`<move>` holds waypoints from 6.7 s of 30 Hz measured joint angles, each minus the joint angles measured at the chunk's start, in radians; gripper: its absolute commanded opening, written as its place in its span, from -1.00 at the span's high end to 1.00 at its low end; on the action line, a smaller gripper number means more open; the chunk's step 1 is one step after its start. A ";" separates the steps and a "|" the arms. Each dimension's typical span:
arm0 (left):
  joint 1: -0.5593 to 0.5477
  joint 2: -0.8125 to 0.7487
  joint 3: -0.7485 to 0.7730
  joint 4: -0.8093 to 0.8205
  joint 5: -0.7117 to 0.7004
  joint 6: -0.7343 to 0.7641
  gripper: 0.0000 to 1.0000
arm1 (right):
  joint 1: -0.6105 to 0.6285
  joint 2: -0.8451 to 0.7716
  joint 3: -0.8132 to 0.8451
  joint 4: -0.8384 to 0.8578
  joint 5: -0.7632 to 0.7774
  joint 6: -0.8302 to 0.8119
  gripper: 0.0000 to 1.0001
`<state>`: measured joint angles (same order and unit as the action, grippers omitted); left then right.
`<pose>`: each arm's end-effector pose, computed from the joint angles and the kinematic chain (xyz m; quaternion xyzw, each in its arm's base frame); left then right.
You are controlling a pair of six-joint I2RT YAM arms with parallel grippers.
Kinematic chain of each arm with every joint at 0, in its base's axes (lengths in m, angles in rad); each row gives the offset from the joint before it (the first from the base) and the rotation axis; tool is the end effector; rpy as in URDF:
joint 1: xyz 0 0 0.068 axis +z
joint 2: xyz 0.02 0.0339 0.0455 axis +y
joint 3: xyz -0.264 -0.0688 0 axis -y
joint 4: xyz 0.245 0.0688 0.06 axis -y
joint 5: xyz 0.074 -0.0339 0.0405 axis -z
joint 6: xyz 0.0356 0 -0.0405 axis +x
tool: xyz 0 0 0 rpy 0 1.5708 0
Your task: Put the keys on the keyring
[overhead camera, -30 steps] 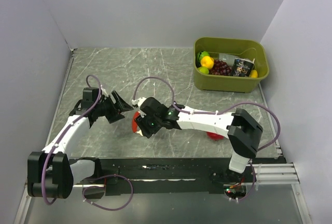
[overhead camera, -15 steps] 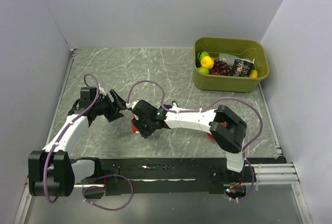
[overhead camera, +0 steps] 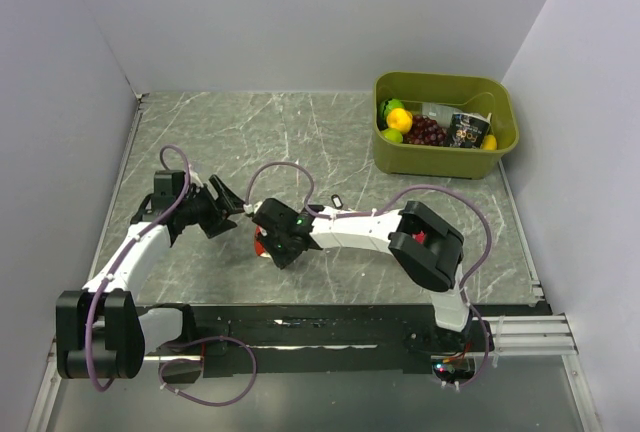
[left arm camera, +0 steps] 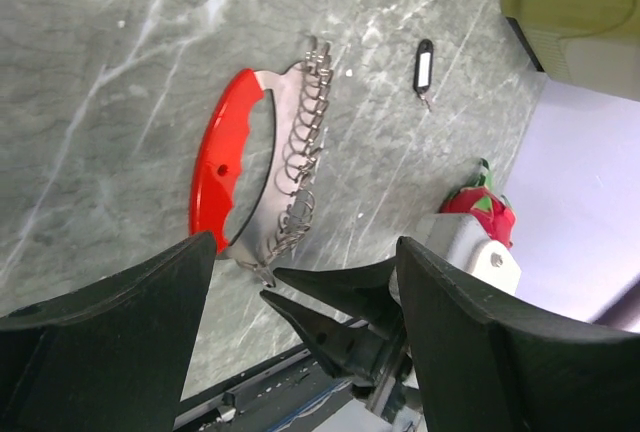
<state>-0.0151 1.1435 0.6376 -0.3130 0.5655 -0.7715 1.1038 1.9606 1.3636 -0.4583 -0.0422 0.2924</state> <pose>0.2247 -0.0225 0.2115 -0.2346 0.8679 -0.3748 0.2262 0.1836 0.3674 0.1743 -0.3865 0.8862 0.1794 0.1821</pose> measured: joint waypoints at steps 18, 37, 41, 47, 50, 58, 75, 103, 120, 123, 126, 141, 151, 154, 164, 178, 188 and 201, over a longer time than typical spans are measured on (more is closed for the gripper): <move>0.007 0.000 -0.013 0.000 -0.004 0.008 -0.58 | -0.049 -0.136 -0.175 0.027 0.043 0.022 1.00; 0.007 0.073 -0.039 0.039 0.037 0.011 -0.59 | -0.076 -0.379 -0.394 0.176 -0.144 -0.039 -0.30; 0.007 0.076 -0.043 0.040 0.039 0.015 -0.59 | -0.107 -0.441 -0.395 0.220 -0.167 -0.036 -0.31; 0.003 0.110 -0.043 0.040 0.037 0.032 -0.58 | -0.235 -0.399 -0.394 0.249 -0.222 0.009 -0.28; -0.013 0.148 -0.043 0.040 0.028 0.036 -0.58 | -0.258 -0.367 -0.394 0.249 -0.237 0.030 -0.27; -0.195 0.267 -0.037 0.085 -0.035 0.002 -0.55 | -0.260 -0.257 -0.386 0.230 -0.269 0.062 -0.26; -0.353 0.521 0.195 0.164 -0.095 -0.075 -0.52 | -0.170 -0.185 -0.328 0.230 -0.332 0.100 -0.24; -0.353 0.223 0.011 0.034 -0.271 -0.087 -0.54 | -0.413 -0.196 -0.236 0.198 -0.302 0.040 -0.29; -0.352 0.323 -0.036 0.241 -0.124 -0.174 -0.52 | -0.417 -0.100 -0.214 0.186 -0.300 0.033 -0.29; -0.353 0.365 0.000 0.248 -0.110 -0.175 -0.52 | -0.417 -0.132 -0.256 0.191 -0.303 0.047 -0.29; -0.360 0.406 0.040 0.250 -0.109 -0.174 -0.51 | -0.417 -0.173 -0.310 0.192 -0.309 0.083 -0.29; -0.444 0.608 0.317 0.225 -0.090 -0.151 -0.52 | -0.393 -0.328 -0.459 0.233 -0.414 0.249 -0.31; -0.417 0.471 0.304 0.122 -0.168 -0.079 -0.54 | -0.430 -0.364 -0.311 0.161 -0.338 0.177 -0.33; -0.404 0.384 0.221 0.107 -0.185 -0.079 -0.55 | -0.459 -0.335 -0.258 0.121 -0.289 0.143 -0.33; -0.396 0.237 -0.047 0.102 -0.180 -0.106 -0.56 | -0.502 -0.135 -0.212 0.055 -0.227 0.084 -0.34; -0.395 0.324 -0.031 0.199 -0.060 -0.132 -0.56 | -0.506 -0.204 -0.344 0.109 -0.341 0.103 -0.33; -0.395 0.396 0.056 0.201 -0.044 -0.114 -0.56 | -0.504 -0.308 -0.456 0.119 -0.462 0.162 -0.33; -0.395 0.439 0.138 0.177 -0.056 -0.083 -0.55 | -0.500 -0.341 -0.453 0.150 -0.508 0.151 -0.34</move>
<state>-0.4099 1.5822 0.7757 -0.1356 0.5091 -0.8543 0.6033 1.6196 0.9108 -0.3084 -0.5499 0.4438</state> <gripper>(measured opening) 0.776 0.667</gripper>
